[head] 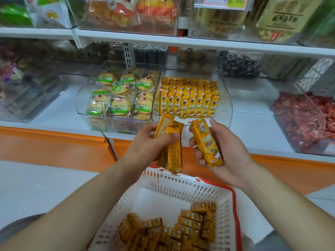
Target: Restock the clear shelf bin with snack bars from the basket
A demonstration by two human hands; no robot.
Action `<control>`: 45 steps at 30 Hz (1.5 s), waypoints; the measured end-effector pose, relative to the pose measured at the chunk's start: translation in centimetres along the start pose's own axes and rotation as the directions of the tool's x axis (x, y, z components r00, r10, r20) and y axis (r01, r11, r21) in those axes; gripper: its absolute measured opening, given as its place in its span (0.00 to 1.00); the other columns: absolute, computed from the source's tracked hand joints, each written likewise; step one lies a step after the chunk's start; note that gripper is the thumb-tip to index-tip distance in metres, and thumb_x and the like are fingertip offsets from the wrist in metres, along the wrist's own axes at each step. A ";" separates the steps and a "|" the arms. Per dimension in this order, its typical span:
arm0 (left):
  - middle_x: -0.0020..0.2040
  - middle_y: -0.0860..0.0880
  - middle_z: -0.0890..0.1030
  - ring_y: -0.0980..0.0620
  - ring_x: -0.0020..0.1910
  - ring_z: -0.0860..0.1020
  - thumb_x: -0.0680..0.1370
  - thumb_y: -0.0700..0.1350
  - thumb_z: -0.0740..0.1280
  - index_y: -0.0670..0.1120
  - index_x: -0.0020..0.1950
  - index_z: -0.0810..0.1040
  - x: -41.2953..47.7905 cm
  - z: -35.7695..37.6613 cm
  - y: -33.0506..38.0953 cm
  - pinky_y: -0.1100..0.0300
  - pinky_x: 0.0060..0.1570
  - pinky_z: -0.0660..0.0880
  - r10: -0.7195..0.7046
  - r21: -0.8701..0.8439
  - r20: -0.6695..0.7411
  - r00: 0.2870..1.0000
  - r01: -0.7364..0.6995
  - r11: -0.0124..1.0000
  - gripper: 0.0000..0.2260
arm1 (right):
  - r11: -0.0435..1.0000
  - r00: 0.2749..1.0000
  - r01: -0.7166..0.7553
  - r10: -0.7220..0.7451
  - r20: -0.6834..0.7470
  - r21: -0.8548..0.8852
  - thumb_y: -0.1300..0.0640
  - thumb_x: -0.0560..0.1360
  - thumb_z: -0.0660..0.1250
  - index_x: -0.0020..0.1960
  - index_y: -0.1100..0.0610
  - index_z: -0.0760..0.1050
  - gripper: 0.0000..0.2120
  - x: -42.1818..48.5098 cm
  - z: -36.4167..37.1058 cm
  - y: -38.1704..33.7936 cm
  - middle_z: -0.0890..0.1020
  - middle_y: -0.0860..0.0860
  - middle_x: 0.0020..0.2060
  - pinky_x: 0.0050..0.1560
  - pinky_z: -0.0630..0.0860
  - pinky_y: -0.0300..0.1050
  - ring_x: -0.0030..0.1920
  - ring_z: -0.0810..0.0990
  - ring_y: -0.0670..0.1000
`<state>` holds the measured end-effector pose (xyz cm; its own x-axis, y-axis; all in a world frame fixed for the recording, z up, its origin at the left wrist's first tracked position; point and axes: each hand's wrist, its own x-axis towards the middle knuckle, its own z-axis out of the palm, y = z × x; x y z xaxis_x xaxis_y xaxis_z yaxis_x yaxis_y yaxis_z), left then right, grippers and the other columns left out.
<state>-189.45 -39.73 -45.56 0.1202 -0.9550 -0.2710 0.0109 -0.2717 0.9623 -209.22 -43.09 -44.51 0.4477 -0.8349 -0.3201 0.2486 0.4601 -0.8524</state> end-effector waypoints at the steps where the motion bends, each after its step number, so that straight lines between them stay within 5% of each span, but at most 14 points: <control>1: 0.45 0.48 0.88 0.47 0.43 0.88 0.60 0.61 0.79 0.51 0.64 0.76 0.0 0.0 -0.1 0.46 0.47 0.84 0.004 0.004 -0.006 1.000 -0.004 1.000 0.36 | 0.999 1.000 0.013 -0.014 -0.023 -0.030 0.43 0.72 0.67 0.52 0.56 0.81 0.18 0.1 0.1 0.1 0.82 0.56 0.38 0.25 0.71 0.42 0.29 0.76 0.51; 4: 0.45 0.49 0.88 0.48 0.43 0.88 0.63 0.60 0.77 0.51 0.65 0.76 0.5 -0.3 0.0 0.49 0.45 0.84 0.011 -0.022 -0.022 1.000 -0.012 1.000 0.33 | 0.974 0.980 0.074 -0.111 -0.168 -0.215 0.48 0.71 0.73 0.50 0.56 0.80 0.13 0.6 -0.1 0.4 0.82 0.57 0.42 0.30 0.75 0.44 0.34 0.80 0.52; 7: 0.44 0.49 0.88 0.48 0.43 0.87 0.69 0.56 0.79 0.50 0.64 0.77 1.4 -0.8 0.2 0.51 0.42 0.83 0.031 -0.054 -0.033 0.999 -0.033 0.998 0.27 | 0.820 0.908 0.101 -0.307 -0.285 -0.563 0.51 0.74 0.74 0.54 0.60 0.80 0.15 2.2 -1.4 -0.7 0.76 0.57 0.42 0.42 0.72 0.45 0.40 0.78 0.50; 10: 0.44 0.50 0.88 0.50 0.41 0.87 0.72 0.54 0.78 0.51 0.62 0.78 2.7 -1.1 0.2 0.50 0.43 0.84 0.050 -0.083 -0.071 0.996 -0.056 0.995 0.22 | 0.724 0.870 0.141 -0.416 -0.265 -0.675 0.54 0.73 0.75 0.58 0.48 0.78 0.15 3.9 -3.0 -3.1 0.78 0.53 0.43 0.42 0.72 0.42 0.40 0.80 0.47; 12: 0.44 0.50 0.88 0.49 0.42 0.87 0.73 0.53 0.77 0.50 0.62 0.77 3.4 -1.2 0.2 0.49 0.44 0.84 0.053 -0.110 -0.085 0.995 -0.062 0.992 0.20 | 0.584 0.822 0.181 -0.531 -0.204 -0.791 0.55 0.71 0.77 0.52 0.41 0.77 0.14 5.4 -4.2 -4.9 0.80 0.50 0.46 0.44 0.75 0.44 0.40 0.81 0.47; 16: 0.44 0.49 0.88 0.50 0.41 0.87 0.74 0.52 0.76 0.48 0.65 0.76 4.4 -0.8 0.4 0.52 0.40 0.84 0.050 -0.129 -0.094 0.994 -0.062 0.990 0.22 | 0.222 0.798 0.088 -0.599 -0.065 -0.971 0.54 0.69 0.78 0.48 0.44 0.75 0.15 9.5 -6.7 -8.3 0.82 0.48 0.47 0.50 0.79 0.51 0.45 0.83 0.51; 18: 0.43 0.50 0.88 0.51 0.40 0.87 0.74 0.51 0.76 0.48 0.64 0.75 4.9 -0.4 0.2 0.57 0.35 0.83 0.049 -0.140 -0.076 0.996 -0.059 0.988 0.22 | 0.030 0.831 -0.038 -0.553 -0.049 -0.999 0.51 0.68 0.79 0.50 0.45 0.75 0.16 11.4 -8.0 -9.7 0.82 0.48 0.48 0.53 0.77 0.52 0.49 0.81 0.54; 24: 0.52 0.47 0.85 0.51 0.44 0.87 0.72 0.55 0.77 0.52 0.65 0.75 6.0 0.0 -0.6 0.53 0.41 0.83 0.031 -0.092 -0.075 0.997 -0.038 0.995 0.25 | -0.469 0.891 -0.227 -0.453 0.012 -0.854 0.46 0.68 0.76 0.57 0.44 0.78 0.18 15.9 -8.2 -11.6 0.82 0.52 0.52 0.50 0.71 0.49 0.60 0.75 0.57; 30: 0.49 0.47 0.85 0.50 0.42 0.87 0.63 0.60 0.77 0.52 0.61 0.77 6.4 -0.1 -1.0 0.55 0.37 0.82 0.041 -0.107 -0.072 0.997 -0.048 0.993 0.29 | -0.641 0.927 -0.268 -0.375 -0.010 -0.719 0.43 0.67 0.78 0.54 0.45 0.81 0.18 18.1 -7.8 -11.3 0.82 0.50 0.50 0.52 0.66 0.49 0.59 0.76 0.56; 35: 0.43 0.51 0.87 0.48 0.42 0.87 0.61 0.62 0.82 0.52 0.62 0.76 6.6 -0.2 -1.0 0.55 0.36 0.82 0.023 -0.126 -0.059 0.998 -0.031 0.992 0.34 | -0.655 0.929 -0.249 -0.371 0.017 -0.714 0.43 0.68 0.77 0.54 0.47 0.81 0.17 17.9 -8.0 -11.1 0.81 0.49 0.50 0.57 0.69 0.52 0.58 0.75 0.55; 39: 0.43 0.51 0.87 0.49 0.42 0.87 0.57 0.63 0.77 0.52 0.61 0.76 6.2 0.0 -0.8 0.54 0.38 0.82 0.021 -0.129 -0.042 0.999 -0.026 0.991 0.35 | -0.465 0.904 -0.169 -0.425 0.052 -0.869 0.42 0.69 0.76 0.60 0.46 0.78 0.22 14.3 -7.0 -11.2 0.80 0.50 0.57 0.60 0.72 0.52 0.61 0.75 0.55; 41: 0.44 0.49 0.88 0.48 0.42 0.87 0.57 0.63 0.77 0.53 0.60 0.77 5.9 0.1 -0.8 0.53 0.40 0.83 0.004 -0.138 -0.033 0.999 -0.008 0.990 0.35 | -0.224 0.885 -0.023 -0.458 0.084 -0.974 0.42 0.69 0.76 0.54 0.46 0.80 0.17 11.4 -6.0 -10.4 0.81 0.46 0.52 0.53 0.75 0.48 0.54 0.78 0.50; 42: 0.45 0.48 0.88 0.48 0.43 0.87 0.57 0.63 0.80 0.54 0.60 0.77 5.9 0.2 -1.0 0.50 0.42 0.84 -0.012 -0.146 -0.028 1.000 0.008 0.989 0.34 | -0.023 0.890 0.080 -0.448 0.082 -0.997 0.43 0.68 0.77 0.50 0.45 0.80 0.13 9.8 -5.4 -9.6 0.82 0.43 0.48 0.49 0.75 0.44 0.50 0.79 0.47; 45: 0.47 0.49 0.88 0.47 0.45 0.88 0.62 0.61 0.82 0.55 0.59 0.78 5.4 0.9 -1.3 0.41 0.53 0.83 -0.056 -0.169 -0.017 0.998 0.052 0.984 0.29 | 0.521 0.946 0.250 -0.311 0.091 -0.816 0.42 0.67 0.77 0.50 0.44 0.81 0.14 5.4 -2.9 -6.2 0.84 0.42 0.41 0.45 0.77 0.40 0.43 0.83 0.44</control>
<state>-189.68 -44.68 -48.30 0.1365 -0.9363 -0.3236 0.1852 -0.2968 0.9368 -210.82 -51.33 -42.10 0.4249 -0.9053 -0.0002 -0.4593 -0.2154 -0.8618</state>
